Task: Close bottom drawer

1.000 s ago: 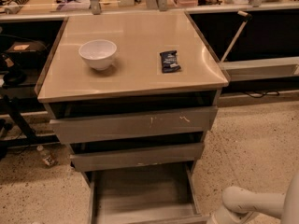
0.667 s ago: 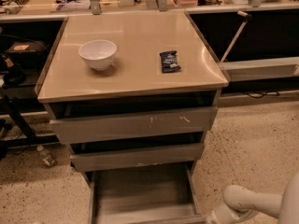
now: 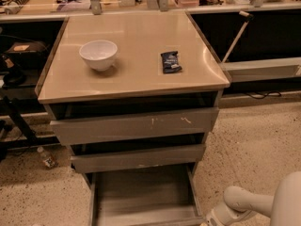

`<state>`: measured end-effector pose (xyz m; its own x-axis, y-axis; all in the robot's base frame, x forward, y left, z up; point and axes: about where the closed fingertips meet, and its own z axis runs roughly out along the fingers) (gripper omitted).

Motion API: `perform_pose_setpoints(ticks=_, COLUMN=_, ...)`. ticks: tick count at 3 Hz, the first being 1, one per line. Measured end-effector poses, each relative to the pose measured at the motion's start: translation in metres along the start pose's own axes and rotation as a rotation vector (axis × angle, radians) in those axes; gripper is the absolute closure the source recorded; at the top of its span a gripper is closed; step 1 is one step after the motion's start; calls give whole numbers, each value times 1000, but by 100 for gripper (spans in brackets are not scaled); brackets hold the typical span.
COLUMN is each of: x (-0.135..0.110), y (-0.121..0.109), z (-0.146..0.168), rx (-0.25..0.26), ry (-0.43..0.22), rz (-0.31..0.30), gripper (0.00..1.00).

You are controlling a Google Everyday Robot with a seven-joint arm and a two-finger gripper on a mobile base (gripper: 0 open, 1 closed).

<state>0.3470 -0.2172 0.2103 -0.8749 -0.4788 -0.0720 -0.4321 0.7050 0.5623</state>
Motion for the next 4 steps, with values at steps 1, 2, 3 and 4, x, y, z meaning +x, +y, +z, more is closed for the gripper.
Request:
perform_pose_setpoints(ticks=1, x=0, y=0, z=0, rx=0, ry=0, rz=0, gripper=100)
perform_pose_setpoints(ticks=2, x=-2, y=-10, z=6, rx=-5, ry=-30, rz=49, gripper=100)
perform_pose_setpoints(ticks=3, x=-12, y=-18, z=2, rx=6, ry=-82, rz=74, gripper=100)
perform_pose_setpoints(ticks=4, x=-22, y=-23, z=-2, rx=22, ry=-131, rz=87, gripper=100)
